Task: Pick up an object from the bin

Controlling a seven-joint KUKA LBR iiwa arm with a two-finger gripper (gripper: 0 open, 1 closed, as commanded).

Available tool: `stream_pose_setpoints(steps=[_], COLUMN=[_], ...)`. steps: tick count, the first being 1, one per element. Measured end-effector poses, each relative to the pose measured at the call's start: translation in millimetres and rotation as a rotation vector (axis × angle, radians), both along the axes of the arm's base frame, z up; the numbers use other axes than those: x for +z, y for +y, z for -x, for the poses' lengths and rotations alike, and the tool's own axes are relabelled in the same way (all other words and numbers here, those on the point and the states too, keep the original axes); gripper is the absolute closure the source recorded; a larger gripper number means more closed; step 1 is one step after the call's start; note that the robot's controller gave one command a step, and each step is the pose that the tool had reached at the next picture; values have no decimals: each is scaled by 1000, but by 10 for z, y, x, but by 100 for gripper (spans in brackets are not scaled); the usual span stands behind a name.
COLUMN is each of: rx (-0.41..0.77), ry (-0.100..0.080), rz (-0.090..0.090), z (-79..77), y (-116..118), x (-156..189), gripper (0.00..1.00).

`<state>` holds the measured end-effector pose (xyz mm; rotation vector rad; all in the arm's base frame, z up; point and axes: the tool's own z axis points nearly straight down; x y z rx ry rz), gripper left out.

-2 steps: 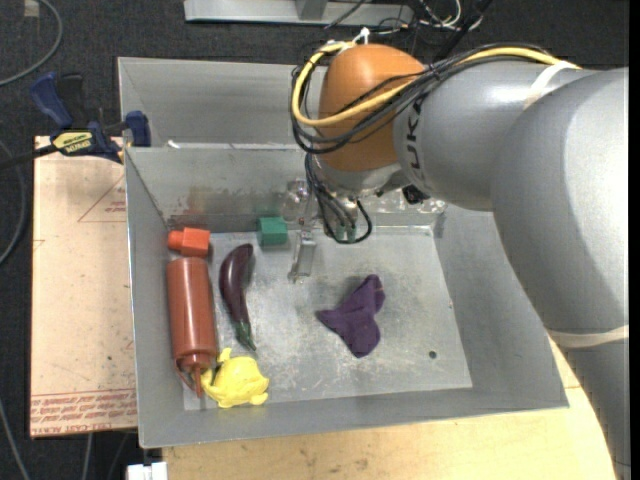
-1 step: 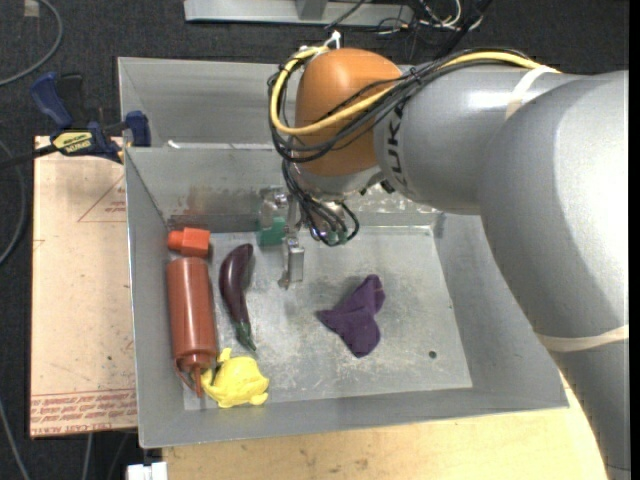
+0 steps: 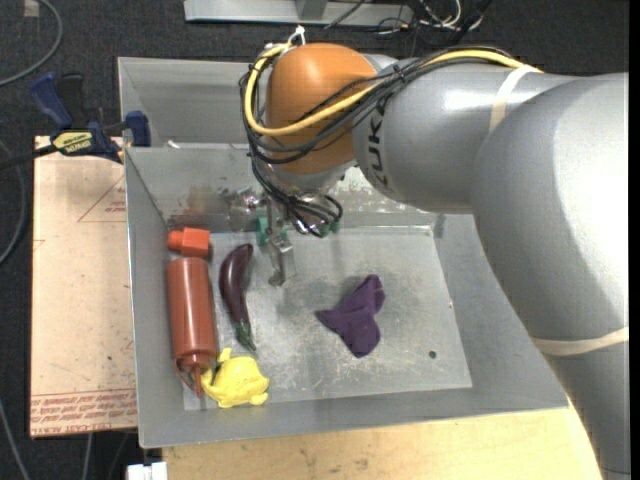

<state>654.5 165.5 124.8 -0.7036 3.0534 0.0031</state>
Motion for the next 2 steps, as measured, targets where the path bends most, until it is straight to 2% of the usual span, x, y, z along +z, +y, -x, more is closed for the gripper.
stream_pose_setpoints(steps=[1, 2], rx=[-20, 235], ry=[8, -2], rz=[0, 1], z=[115, 114], y=[108, 120], x=[-573, -543], gripper=[0, 100])
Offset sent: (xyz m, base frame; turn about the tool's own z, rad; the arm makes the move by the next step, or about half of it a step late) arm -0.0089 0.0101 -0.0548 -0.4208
